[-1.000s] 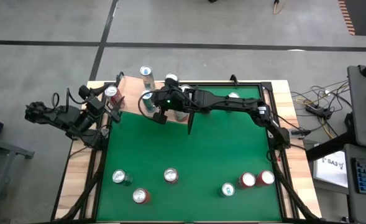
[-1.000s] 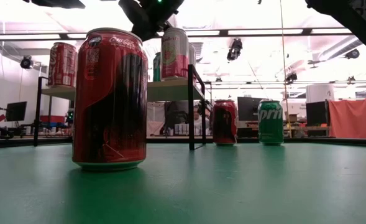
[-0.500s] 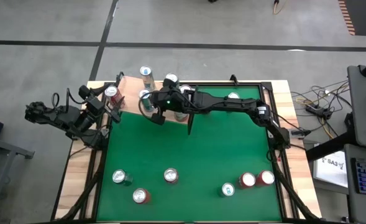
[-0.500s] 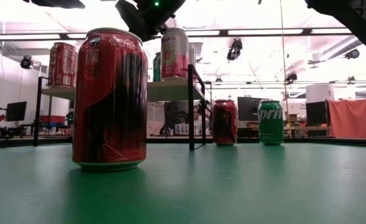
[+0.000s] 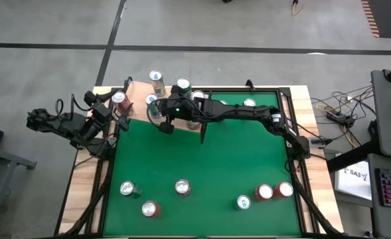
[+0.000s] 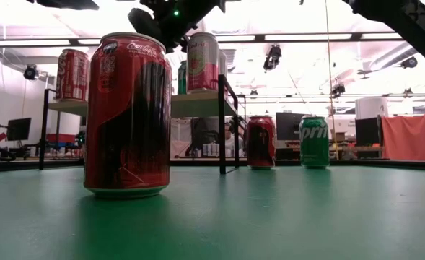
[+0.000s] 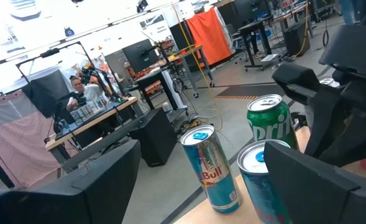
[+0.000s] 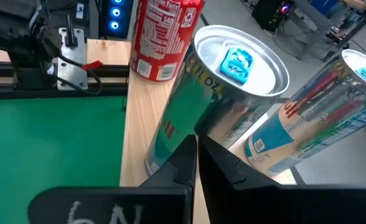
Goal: Place canned beverage on shelf
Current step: Put the blue/white soda can on the shelf aligned with the other blue/white soda can
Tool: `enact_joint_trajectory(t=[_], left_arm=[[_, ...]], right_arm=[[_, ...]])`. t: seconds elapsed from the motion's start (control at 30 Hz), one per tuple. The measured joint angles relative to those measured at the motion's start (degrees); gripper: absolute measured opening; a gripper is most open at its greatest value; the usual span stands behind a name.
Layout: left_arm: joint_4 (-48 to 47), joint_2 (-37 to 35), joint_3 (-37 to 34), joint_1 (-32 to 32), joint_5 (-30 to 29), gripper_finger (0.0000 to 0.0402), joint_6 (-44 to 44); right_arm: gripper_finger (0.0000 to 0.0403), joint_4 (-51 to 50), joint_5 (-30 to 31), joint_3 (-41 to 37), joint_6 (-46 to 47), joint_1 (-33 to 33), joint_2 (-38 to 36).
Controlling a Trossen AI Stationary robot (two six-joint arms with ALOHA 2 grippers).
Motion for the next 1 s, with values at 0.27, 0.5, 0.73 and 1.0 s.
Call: enact_joint_trajectory(t=[0.27,0.5,0.73,1.0], left_arm=[[-0.01,0.00,0.00,0.01,0.00,0.0326,0.00],[-0.44,0.01,0.00,0.01,0.25,0.0326,-0.13],[-1.01,1.49,0.00,-0.01,8.95,0.0326,-2.23],[-0.95,5.95,0.82,-0.01,17.57,0.0326,-6.03]], right_arm=[[0.0009,1.39,0.00,0.00,-0.72,-0.13,0.51],[0.0009,0.92,0.02,0.00,-1.51,-0.10,0.34],[0.0009,-2.48,0.06,0.00,-3.56,1.07,-4.57],[0.0009,-13.58,0.04,0.00,-4.76,3.11,-15.04]])
